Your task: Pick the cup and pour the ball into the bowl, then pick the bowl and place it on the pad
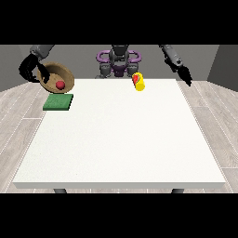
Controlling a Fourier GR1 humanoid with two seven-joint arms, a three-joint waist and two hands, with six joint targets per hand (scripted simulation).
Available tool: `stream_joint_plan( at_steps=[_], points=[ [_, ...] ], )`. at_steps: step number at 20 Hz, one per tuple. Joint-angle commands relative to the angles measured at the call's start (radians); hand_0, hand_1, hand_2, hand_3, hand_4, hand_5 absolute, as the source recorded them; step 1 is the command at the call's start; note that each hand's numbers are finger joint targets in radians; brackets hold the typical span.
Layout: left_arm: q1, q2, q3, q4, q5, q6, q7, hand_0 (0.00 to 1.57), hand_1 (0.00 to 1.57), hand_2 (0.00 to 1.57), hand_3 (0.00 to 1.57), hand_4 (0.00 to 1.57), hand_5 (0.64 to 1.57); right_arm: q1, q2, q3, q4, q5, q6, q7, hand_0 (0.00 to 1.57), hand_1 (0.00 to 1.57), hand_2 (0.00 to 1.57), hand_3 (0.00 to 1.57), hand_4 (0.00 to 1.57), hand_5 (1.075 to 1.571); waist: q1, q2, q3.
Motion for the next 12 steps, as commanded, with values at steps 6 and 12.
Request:
stream_joint_plan(
  at_steps=[6, 12],
  points=[
    [-0.091, 0.136, 0.128, -0.031, 0.151, -0.132, -0.087, 0.0, 0.0, 0.0, 0.0, 0.88, 1.175, -0.009, 0.048, -0.145, 0.114, -0.037, -0.216, -0.138, 1.57, 1.57, 1.57, 1.57, 1.4, 1.562, 0.049, 0.243, 0.0027],
    [-0.04, 0.155, 0.163, -0.082, 0.186, -0.132, -0.089, 0.0, 0.0, 0.0, 0.0, 0.89, 1.192, -0.006, 0.116, -0.279, 0.203, -0.174, -0.197, -0.205, 1.57, 1.57, 1.57, 1.5, 1.0, 1.451, 0.019, 0.277, 0.0054]
  ],
)
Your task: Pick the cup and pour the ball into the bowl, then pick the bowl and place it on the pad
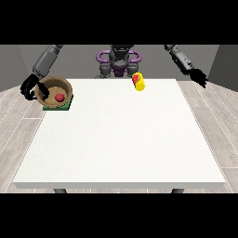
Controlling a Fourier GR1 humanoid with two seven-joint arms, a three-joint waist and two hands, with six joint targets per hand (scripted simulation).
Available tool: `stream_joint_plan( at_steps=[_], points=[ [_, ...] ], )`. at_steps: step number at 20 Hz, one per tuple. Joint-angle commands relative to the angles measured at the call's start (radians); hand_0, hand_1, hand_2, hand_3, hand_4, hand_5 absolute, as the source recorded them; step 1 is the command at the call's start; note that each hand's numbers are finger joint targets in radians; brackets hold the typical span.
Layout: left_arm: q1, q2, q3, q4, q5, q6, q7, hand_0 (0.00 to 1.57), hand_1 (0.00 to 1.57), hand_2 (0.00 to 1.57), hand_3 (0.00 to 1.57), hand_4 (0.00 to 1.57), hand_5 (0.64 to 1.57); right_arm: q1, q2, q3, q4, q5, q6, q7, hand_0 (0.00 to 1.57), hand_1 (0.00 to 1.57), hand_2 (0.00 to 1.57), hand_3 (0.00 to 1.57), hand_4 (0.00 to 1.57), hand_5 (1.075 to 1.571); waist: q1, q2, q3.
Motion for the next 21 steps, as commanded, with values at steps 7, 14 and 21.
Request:
stream_joint_plan(
  at_steps=[7, 14, 21],
  points=[
    [0.044, 0.07, 0.06, -0.039, 0.066, -0.061, -0.011, 0.0, 0.0, 0.0, 0.0, 0.86, 1.179, -0.069, 0.014, -0.218, 0.118, -0.226, 0.142, 0.035, 1.26, 1.26, 1.26, 0.91, 0.2, 1.389, -0.018, 0.043, 0.01],
    [0.11, 0.045, 0.053, -0.127, 0.1, -0.056, 0.1, 0.0, 0.0, 0.0, 0.0, 0.87, 1.175, -0.067, -0.024, -0.249, 0.152, -0.244, 0.165, 0.034, 0.0, 0.0, 0.5, 0.0, 0.0, 1.264, -0.033, -0.033, 0.0099],
    [0.124, 0.015, 0.022, -0.051, 0.049, -0.023, 0.077, 0.0, 0.0, 0.0, 0.0, 0.88, 1.213, -0.142, 0.015, -0.272, 0.08, -0.309, 0.322, 0.029, 0.0, 0.0, 0.1, 0.37, 0.5, 1.371, -0.048, -0.118, 0.0071]
  ],
)
